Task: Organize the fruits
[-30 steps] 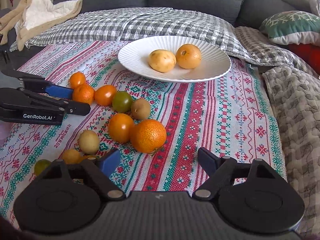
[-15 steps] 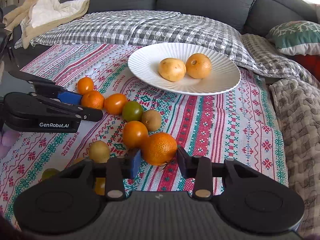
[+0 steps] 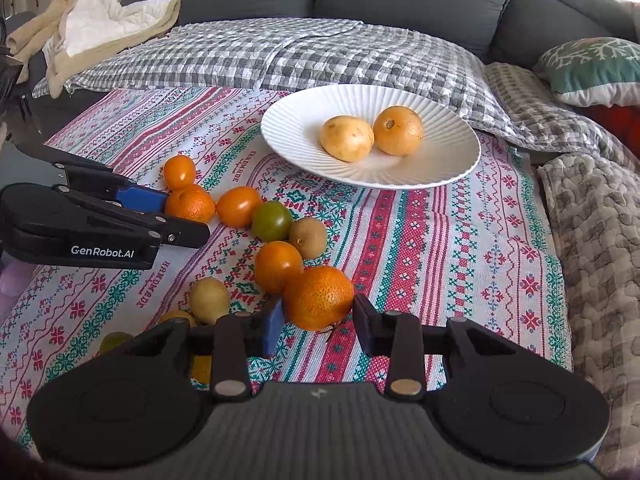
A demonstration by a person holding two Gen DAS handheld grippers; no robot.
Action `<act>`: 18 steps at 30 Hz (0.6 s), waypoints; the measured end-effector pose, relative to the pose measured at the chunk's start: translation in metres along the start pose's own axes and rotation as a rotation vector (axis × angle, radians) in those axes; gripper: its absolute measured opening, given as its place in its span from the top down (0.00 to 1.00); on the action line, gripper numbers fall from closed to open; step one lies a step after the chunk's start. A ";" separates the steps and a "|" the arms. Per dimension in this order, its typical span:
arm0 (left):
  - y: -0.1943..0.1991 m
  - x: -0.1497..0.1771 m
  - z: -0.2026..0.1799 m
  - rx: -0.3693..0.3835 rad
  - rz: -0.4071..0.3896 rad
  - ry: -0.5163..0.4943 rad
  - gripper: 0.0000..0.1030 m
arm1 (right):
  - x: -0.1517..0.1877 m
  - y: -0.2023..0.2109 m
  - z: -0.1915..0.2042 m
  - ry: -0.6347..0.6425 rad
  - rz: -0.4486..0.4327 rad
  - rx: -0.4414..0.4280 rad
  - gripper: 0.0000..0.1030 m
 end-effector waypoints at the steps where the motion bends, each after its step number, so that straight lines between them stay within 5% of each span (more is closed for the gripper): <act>1: 0.001 0.000 -0.001 0.002 0.001 0.000 0.78 | 0.000 0.000 0.000 -0.009 0.008 0.000 0.67; 18: 0.018 -0.011 -0.010 0.046 -0.007 0.031 0.78 | -0.017 0.024 -0.010 -0.143 -0.002 -0.041 0.67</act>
Point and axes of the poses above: each gripper's, at about its wrist camera, not at the fingertips, and y roughly against the way its jaws point, z to its left, x to its underside, the point moved 6 cm from there along -y, roughly the way its jaws point, and after that the axes turned 3 degrees about -y, right-handed, at the moved point
